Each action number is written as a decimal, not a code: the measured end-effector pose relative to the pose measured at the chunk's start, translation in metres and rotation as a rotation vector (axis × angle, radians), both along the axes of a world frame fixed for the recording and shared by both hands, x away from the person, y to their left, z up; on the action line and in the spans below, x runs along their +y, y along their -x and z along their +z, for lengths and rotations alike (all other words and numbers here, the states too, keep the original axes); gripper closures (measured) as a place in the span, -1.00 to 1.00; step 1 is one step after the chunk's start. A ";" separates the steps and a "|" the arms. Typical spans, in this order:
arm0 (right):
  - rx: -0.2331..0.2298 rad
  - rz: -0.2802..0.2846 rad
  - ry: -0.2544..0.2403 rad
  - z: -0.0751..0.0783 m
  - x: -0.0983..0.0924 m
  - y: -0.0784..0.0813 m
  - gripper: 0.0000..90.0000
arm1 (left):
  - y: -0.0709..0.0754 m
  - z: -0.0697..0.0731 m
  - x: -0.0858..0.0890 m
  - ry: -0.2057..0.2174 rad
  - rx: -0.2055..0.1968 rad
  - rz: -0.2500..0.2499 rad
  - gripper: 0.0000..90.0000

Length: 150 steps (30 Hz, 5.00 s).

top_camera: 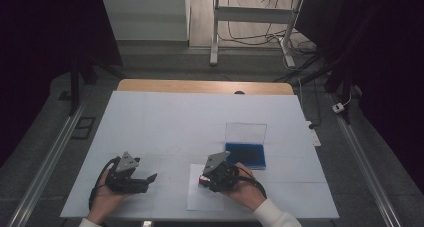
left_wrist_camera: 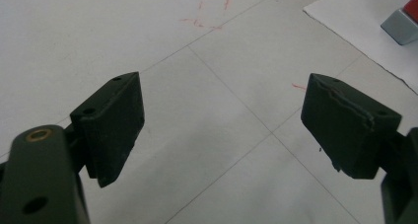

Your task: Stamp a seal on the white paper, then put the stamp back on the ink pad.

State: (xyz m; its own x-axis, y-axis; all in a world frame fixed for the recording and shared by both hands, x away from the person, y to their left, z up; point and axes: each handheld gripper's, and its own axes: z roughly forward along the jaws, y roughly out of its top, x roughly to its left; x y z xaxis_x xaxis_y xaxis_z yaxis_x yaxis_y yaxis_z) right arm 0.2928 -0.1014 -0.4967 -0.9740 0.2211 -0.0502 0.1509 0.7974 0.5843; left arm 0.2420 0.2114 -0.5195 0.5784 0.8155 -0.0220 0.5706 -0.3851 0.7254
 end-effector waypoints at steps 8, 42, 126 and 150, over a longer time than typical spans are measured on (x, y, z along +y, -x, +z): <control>-0.003 0.002 0.011 0.000 0.001 0.000 0.56 | 0.000 0.000 -0.001 -0.001 0.002 0.002 -0.62; 0.001 -0.023 -0.110 0.014 -0.008 -0.002 0.54 | -0.001 -0.002 0.000 0.003 0.005 0.002 -0.62; -0.095 -0.405 -0.128 0.040 -0.113 -0.061 0.54 | 0.000 -0.002 0.000 -0.008 0.001 -0.005 -0.62; -0.085 -0.412 -0.119 0.025 -0.113 -0.066 0.22 | 0.000 -0.002 0.001 -0.006 -0.002 -0.003 -0.62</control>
